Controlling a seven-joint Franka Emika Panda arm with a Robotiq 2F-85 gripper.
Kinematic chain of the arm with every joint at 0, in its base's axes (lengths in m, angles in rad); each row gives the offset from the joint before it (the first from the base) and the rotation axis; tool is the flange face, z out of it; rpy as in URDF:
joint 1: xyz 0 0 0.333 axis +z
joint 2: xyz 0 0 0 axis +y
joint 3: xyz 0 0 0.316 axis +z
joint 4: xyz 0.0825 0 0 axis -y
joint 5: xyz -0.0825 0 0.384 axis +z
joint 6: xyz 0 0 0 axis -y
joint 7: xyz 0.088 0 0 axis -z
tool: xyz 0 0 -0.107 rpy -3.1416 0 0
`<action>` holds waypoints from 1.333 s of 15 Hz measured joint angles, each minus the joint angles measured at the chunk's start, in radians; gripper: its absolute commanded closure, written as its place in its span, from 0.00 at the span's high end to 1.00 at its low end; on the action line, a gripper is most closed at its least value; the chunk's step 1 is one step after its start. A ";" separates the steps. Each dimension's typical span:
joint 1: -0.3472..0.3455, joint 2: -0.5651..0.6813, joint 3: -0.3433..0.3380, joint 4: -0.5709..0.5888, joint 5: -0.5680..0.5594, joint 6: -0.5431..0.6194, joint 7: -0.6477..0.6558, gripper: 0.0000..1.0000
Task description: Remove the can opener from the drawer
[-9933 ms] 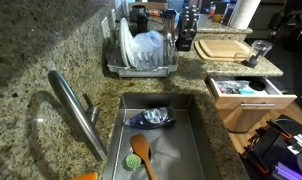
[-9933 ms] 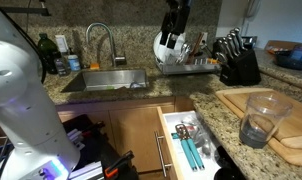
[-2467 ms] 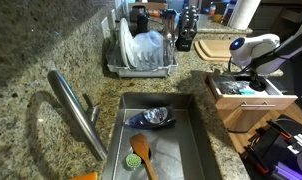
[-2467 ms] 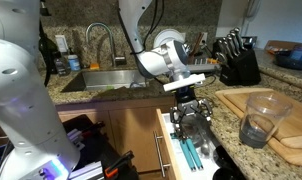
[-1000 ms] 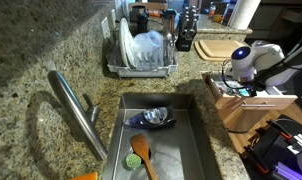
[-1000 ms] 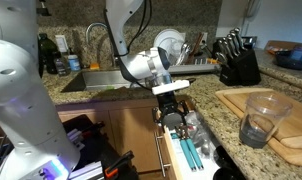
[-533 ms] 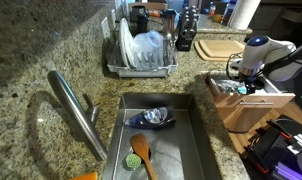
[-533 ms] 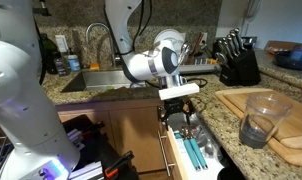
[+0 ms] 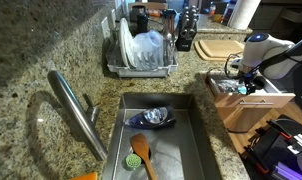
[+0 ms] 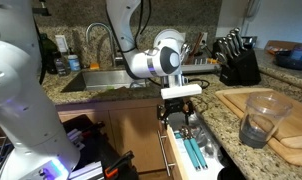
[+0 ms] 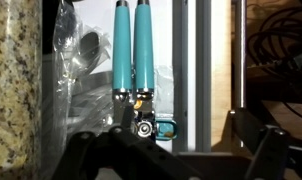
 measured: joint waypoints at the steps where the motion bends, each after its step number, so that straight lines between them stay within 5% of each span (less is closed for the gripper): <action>1: 0.001 -0.004 0.000 0.002 0.014 0.000 -0.009 1.00; 20: 0.015 0.048 -0.009 0.067 0.107 0.011 0.013 1.00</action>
